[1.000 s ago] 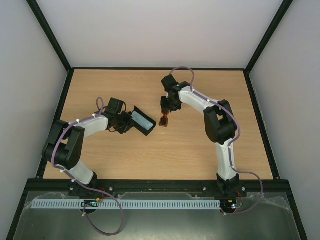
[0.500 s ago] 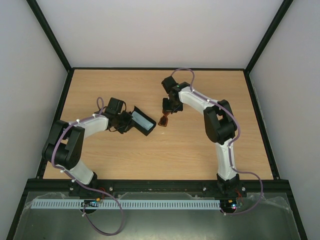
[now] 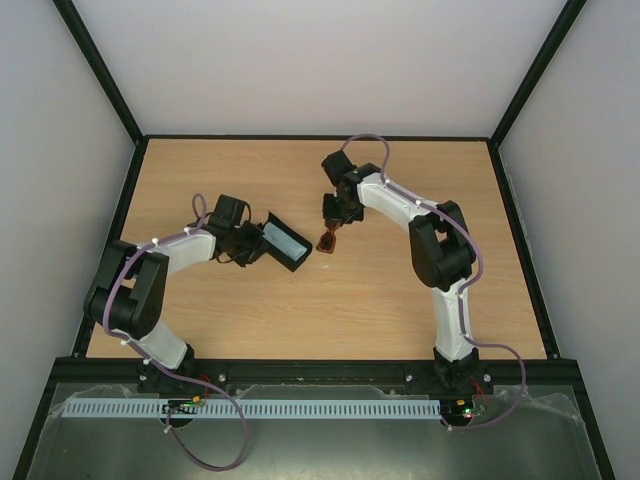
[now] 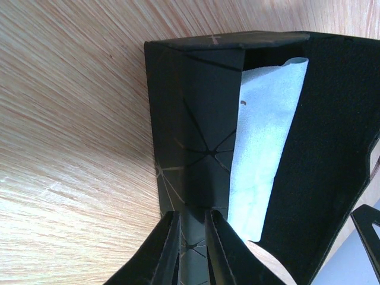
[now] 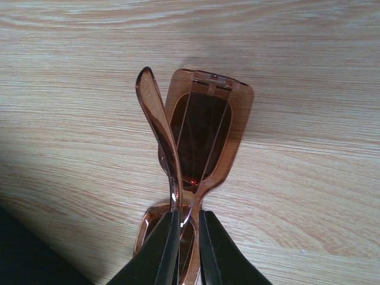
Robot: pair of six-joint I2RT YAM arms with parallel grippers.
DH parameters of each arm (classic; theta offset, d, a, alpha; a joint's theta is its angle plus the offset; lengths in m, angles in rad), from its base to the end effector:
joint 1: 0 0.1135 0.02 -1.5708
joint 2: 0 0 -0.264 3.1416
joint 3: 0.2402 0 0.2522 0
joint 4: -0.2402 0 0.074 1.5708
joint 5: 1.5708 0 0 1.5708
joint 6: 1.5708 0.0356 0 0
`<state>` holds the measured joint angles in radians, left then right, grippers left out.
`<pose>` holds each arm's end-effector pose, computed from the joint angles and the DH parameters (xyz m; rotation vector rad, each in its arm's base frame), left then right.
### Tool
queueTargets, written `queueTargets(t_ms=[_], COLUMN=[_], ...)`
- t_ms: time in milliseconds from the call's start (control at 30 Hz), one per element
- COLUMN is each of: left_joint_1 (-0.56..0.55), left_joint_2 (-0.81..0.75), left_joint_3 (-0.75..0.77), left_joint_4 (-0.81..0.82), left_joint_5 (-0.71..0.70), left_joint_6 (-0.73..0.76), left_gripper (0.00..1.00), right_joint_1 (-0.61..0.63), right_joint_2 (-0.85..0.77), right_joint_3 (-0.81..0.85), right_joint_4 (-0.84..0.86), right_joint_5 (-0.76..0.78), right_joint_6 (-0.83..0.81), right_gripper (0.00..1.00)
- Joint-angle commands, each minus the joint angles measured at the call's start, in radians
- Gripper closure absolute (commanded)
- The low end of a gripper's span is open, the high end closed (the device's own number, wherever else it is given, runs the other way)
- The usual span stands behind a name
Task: Organize the sunglasses
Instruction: Adjust the sunglasses at the center of the board.
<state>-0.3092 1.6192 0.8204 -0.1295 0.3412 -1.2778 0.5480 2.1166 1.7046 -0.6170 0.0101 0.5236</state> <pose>0.2927 -0.1060 0.1574 -1.1444 2.5150 -0.9877 0.3946 0.2404 0.2021 -0.0286 2.6471 0.3638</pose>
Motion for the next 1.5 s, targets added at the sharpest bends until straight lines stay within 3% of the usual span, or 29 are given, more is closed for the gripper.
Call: queueTargets(t_ms=[0, 167, 567, 900, 1000, 1133, 1467], left_joint_1=[0.008, 0.012, 0.022, 0.027, 0.028, 0.033, 0.036], left_joint_2=[-0.009, -0.009, -0.017, -0.02, -0.027, -0.033, -0.035], left_joint_3=[0.023, 0.027, 0.027, 0.025, 0.025, 0.022, 0.022], left_joint_4=[-0.017, -0.021, -0.03, -0.031, -0.032, -0.032, -0.03], left_joint_5=[0.012, 0.013, 0.016, 0.018, 0.018, 0.018, 0.025], left_joint_6=[0.015, 0.021, 0.032, 0.035, 0.036, 0.037, 0.041], left_gripper=[0.85, 0.85, 0.85, 0.85, 0.85, 0.85, 0.85], right_joint_1=[0.011, 0.015, 0.015, 0.015, 0.015, 0.015, 0.015], right_joint_2=[-0.007, 0.005, 0.069, 0.08, 0.052, 0.036, 0.062], right_joint_3=[0.029, 0.042, 0.046, 0.066, 0.064, 0.063, 0.08], right_joint_4=[-0.013, -0.019, -0.054, -0.083, -0.091, -0.109, -0.121], right_joint_5=[-0.007, -0.007, -0.002, 0.009, 0.03, 0.036, 0.053], right_joint_6=[0.013, 0.013, 0.026, 0.017, 0.011, 0.01, 0.037], right_gripper=[0.88, 0.87, 0.97, 0.97, 0.83, 0.72, 0.66])
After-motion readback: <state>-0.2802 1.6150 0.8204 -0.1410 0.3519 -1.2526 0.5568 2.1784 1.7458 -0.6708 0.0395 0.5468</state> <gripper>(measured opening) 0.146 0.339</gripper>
